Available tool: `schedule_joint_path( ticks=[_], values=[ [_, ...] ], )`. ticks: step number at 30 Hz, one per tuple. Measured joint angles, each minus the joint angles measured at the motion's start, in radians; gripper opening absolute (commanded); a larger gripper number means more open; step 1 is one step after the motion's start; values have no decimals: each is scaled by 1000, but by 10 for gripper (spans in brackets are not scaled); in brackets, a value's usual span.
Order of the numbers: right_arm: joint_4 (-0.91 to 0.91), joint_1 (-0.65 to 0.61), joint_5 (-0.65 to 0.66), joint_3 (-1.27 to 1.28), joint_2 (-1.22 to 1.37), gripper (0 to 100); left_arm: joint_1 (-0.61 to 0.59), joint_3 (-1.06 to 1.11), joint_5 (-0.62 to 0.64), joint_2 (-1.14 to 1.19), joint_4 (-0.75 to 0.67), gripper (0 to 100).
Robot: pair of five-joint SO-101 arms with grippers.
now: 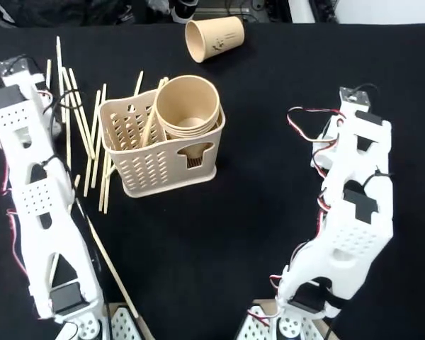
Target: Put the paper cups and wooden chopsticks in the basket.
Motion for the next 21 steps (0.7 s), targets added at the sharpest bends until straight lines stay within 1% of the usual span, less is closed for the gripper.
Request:
schedule_joint_path(
  ticks=[4, 9, 14, 21],
  values=[
    [0, 0, 0, 0, 0, 11, 12, 5, 0, -64, 14, 28],
    [0, 0, 0, 0, 0, 11, 12, 66, 38, -189, 15, 28],
    [0, 0, 0, 0, 0, 11, 34, 256, 78, -400, 17, 29],
    [0, 0, 0, 0, 0, 11, 91, 585, 86, -802, 17, 29]
  ],
)
